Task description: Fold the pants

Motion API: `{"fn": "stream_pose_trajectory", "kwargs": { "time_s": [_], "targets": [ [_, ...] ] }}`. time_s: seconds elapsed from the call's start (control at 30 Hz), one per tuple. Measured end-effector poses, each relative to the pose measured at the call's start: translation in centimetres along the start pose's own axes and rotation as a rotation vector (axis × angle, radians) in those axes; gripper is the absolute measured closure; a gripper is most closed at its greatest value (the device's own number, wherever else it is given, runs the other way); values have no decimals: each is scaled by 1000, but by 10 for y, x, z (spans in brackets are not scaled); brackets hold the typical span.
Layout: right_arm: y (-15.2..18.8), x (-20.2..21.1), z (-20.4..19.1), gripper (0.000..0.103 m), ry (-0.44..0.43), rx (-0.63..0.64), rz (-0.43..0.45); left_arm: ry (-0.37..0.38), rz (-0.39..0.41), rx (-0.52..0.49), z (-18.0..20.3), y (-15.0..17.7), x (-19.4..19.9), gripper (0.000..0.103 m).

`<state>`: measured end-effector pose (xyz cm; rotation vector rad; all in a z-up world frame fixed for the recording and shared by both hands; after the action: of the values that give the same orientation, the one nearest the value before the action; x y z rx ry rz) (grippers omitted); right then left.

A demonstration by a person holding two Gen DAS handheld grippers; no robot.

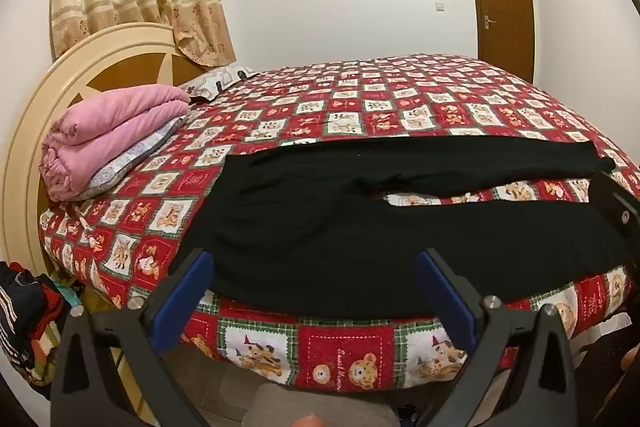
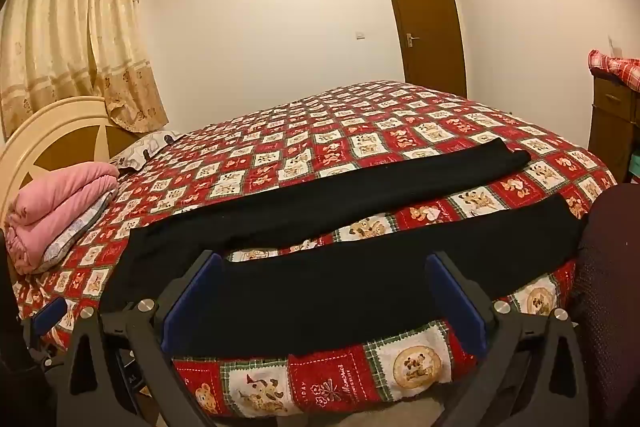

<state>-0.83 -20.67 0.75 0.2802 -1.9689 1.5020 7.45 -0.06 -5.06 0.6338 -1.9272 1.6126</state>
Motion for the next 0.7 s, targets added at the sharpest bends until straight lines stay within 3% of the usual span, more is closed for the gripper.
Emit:
{"fn": "stream_pose_trajectory", "kwargs": {
  "time_s": [0.7],
  "targets": [
    [3, -2, 4, 1, -9, -37, -14, -26, 37, -22, 6, -4, 9, 0]
  ]
}}
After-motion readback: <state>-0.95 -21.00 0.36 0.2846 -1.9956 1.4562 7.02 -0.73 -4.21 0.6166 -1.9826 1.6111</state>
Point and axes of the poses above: each gripper's, at about its wrist camera, not at the fingertips, and x roughly against the way its jaws point, z to its right, y to its underside, the point moved 9 cm from there along -x, roughly the way its jaws point, and after that the axes turned 8 degrees about -z, right-handed, at the moved point
